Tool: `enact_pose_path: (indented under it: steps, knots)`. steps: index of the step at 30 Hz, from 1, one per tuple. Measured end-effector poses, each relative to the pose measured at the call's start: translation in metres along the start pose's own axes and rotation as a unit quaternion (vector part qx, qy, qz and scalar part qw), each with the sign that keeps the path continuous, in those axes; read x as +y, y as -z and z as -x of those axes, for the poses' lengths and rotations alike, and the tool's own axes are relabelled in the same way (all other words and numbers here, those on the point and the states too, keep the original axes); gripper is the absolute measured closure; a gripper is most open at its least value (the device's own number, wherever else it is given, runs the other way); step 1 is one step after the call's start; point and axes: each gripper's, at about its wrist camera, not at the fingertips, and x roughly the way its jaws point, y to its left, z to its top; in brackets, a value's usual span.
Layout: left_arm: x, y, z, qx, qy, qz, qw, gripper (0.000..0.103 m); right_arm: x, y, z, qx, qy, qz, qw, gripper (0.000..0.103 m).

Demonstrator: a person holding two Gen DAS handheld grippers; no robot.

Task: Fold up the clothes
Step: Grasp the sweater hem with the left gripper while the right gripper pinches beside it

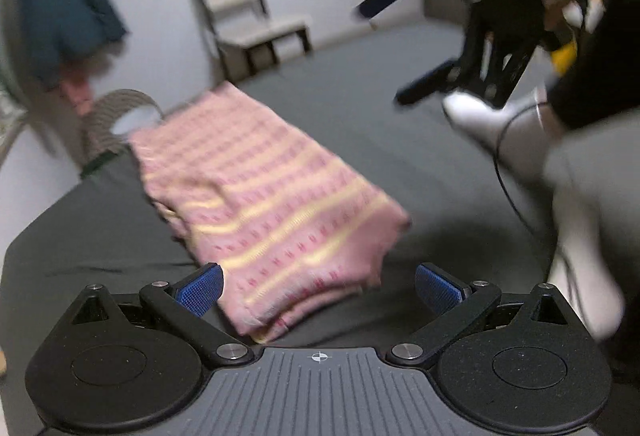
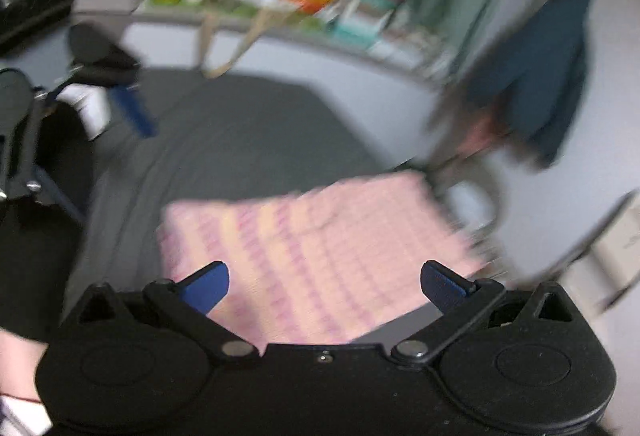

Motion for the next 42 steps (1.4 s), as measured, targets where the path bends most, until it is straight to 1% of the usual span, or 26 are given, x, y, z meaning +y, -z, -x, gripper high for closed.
enact_pose_path:
  steps: [2,3,4,6,8,9,12,13,15,18,20,22,24,25,26,28,29,30,31,36,37,40,41,42]
  knots:
    - [-0.014,-0.007,-0.017,0.016,0.016,-0.037,0.9991,0.001,0.010,0.017,-0.027,0.021,-0.051,-0.003,0.999,0.000]
    - [-0.020,-0.010,-0.025,0.023,0.022,-0.055,0.9980,0.001,0.016,0.023,-0.038,0.032,-0.069,0.004,0.997,0.000]
    - [-0.024,-0.014,-0.034,0.031,0.023,-0.074,0.9965,0.001,0.020,0.028,-0.044,0.032,-0.079,0.010,0.996,0.000]
    - [-0.033,-0.021,-0.050,0.048,0.024,-0.112,0.9922,0.001,0.030,0.039,-0.053,0.014,-0.101,0.032,0.994,0.000]
    - [-0.042,-0.024,-0.065,0.061,0.017,-0.158,0.9854,0.001,0.038,0.048,-0.062,-0.006,-0.108,0.048,0.993,0.000]
    - [-0.045,-0.025,-0.072,0.065,0.011,-0.180,0.9815,0.000,0.040,0.052,-0.066,-0.007,-0.105,0.058,0.993,0.000]
    - [-0.045,-0.023,-0.089,0.069,-0.010,-0.222,0.9725,0.000,0.058,0.059,-0.071,0.004,-0.079,0.119,0.990,0.000]
    - [-0.046,-0.022,-0.092,0.065,-0.014,-0.234,0.9700,0.000,0.065,0.060,-0.068,0.001,-0.068,0.143,0.987,0.000]
    - [-0.046,-0.020,-0.095,0.051,-0.013,-0.254,0.9658,0.000,0.078,0.062,-0.061,-0.005,-0.052,0.189,0.981,0.000]
    - [-0.049,-0.017,-0.099,0.028,-0.016,-0.293,0.9557,0.001,0.090,0.063,-0.053,-0.018,-0.078,0.238,0.968,0.000]
    - [-0.054,-0.013,-0.101,0.019,-0.023,-0.328,0.9443,0.001,0.096,0.064,-0.052,-0.020,-0.095,0.264,0.960,0.000]
    - [-0.060,-0.009,-0.103,0.036,-0.018,-0.355,0.9339,0.001,0.101,0.069,-0.051,-0.014,-0.102,0.287,0.952,0.000]
    - [-0.065,-0.006,-0.101,0.042,-0.016,-0.374,0.9261,0.001,0.102,0.073,-0.050,-0.005,-0.109,0.300,0.948,0.000]
    - [-0.067,-0.005,-0.099,0.043,-0.018,-0.378,0.9248,0.007,0.103,0.074,-0.050,-0.001,-0.112,0.305,0.946,0.000]
    - [-0.067,-0.006,-0.098,0.046,-0.022,-0.376,0.9254,0.013,0.104,0.074,-0.049,0.000,-0.115,0.308,0.944,0.000]
    - [-0.066,-0.009,-0.098,0.047,-0.044,-0.369,0.9271,0.043,0.106,0.075,-0.049,0.001,-0.118,0.313,0.942,0.000]
    - [-0.064,-0.011,-0.098,0.049,-0.058,-0.366,0.9275,0.048,0.108,0.076,-0.048,0.001,-0.119,0.315,0.942,0.000]
    - [-0.064,-0.012,-0.098,0.054,-0.063,-0.368,0.9263,0.048,0.108,0.077,-0.047,0.002,-0.120,0.315,0.941,0.000]
    - [-0.064,-0.012,-0.099,0.061,-0.058,-0.375,0.9233,0.048,0.109,0.077,-0.046,0.002,-0.121,0.316,0.941,0.000]
    - [-0.081,-0.006,-0.094,0.066,-0.042,-0.421,0.9038,0.049,0.107,0.078,-0.038,0.002,-0.112,0.314,0.943,0.000]
    - [-0.085,-0.004,-0.093,0.064,-0.042,-0.434,0.8975,0.049,0.106,0.078,-0.036,0.002,-0.110,0.313,0.943,0.000]
    - [-0.097,0.008,-0.094,0.058,-0.044,-0.487,0.8707,0.049,0.106,0.080,-0.034,0.002,-0.108,0.315,0.943,0.000]
    - [-0.099,0.010,-0.095,0.062,-0.044,-0.492,0.8674,0.049,0.106,0.080,-0.034,0.002,-0.107,0.317,0.942,0.000]
    - [-0.101,0.010,-0.097,0.068,-0.043,-0.490,0.8682,0.051,0.106,0.080,-0.034,0.001,-0.107,0.320,0.941,0.000]
